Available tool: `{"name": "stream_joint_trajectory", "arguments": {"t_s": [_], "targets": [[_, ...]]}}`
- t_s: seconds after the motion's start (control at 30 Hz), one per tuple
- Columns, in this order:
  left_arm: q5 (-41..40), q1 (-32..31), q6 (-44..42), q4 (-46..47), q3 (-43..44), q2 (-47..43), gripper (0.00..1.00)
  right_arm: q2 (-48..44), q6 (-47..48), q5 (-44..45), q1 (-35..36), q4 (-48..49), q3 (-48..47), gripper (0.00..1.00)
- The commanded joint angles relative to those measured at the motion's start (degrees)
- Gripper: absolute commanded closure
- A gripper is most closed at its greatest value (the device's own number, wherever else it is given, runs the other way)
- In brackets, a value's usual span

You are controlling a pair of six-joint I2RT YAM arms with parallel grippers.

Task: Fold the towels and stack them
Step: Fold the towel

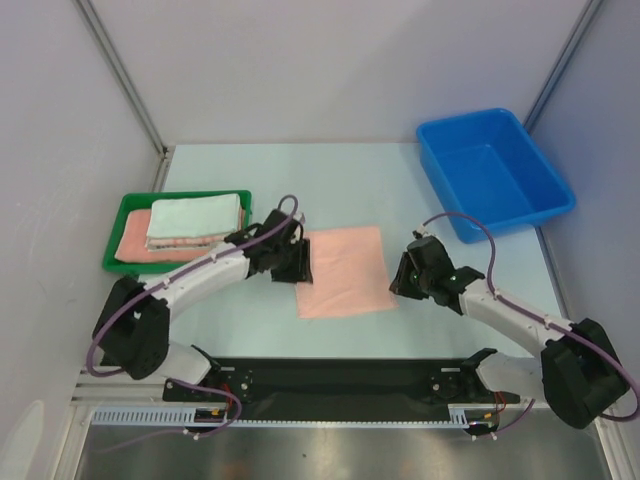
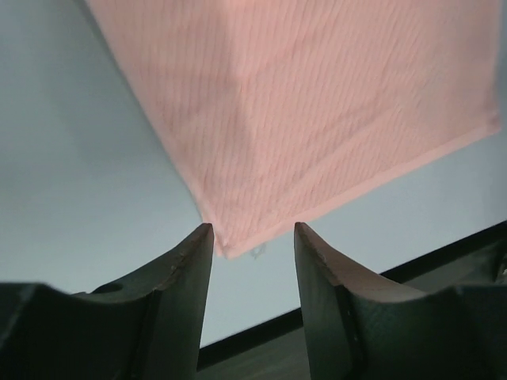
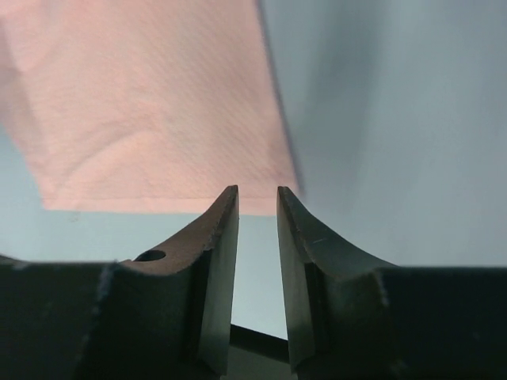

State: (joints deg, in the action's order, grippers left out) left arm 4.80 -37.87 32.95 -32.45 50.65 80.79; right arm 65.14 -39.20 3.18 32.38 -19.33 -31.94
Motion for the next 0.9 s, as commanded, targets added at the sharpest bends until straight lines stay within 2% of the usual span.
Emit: {"name": "stream_joint_trajectory", "arguments": {"t_s": [0.0, 0.07, 0.1, 0.23, 0.27, 0.47, 0.6, 0.87], "targets": [[0.6, 5.3, -6.1, 2.6, 8.4, 4.6, 0.50, 4.1, 5.6, -4.4, -0.2, 5.4, -7.1, 0.70], [3.5, 7.4, -8.9, 4.0, 13.5, 10.5, 0.51, 9.8, 10.5, -7.6, -0.8, 10.1, -12.1, 0.72], [4.3, 9.5, -9.2, 3.7, 15.5, 12.4, 0.51, 12.1, 15.6, -12.4, -2.3, 11.3, -14.2, 0.72], [4.8, 12.4, -11.5, 1.1, 26.3, 22.1, 0.52, 28.3, 21.9, -20.7, -7.1, 12.7, -25.0, 0.78], [4.3, 13.1, -11.8, 0.7, 27.7, 25.3, 0.52, 30.5, 22.7, -21.7, -7.8, 12.7, -29.2, 0.78], [2.8, 15.2, -13.5, -0.5, 34.2, 32.8, 0.53, 44.6, 27.4, -22.5, -10.8, 11.8, -39.4, 0.81], [1.6, 16.2, -14.2, 0.3, 35.8, 36.5, 0.54, 49.4, 28.3, -22.0, -12.9, 11.1, -43.3, 0.81], [0.5, 16.8, -15.7, -0.3, 39.5, 41.3, 0.54, 51.7, 30.4, -21.0, -15.2, 10.7, -44.3, 0.78]]}}
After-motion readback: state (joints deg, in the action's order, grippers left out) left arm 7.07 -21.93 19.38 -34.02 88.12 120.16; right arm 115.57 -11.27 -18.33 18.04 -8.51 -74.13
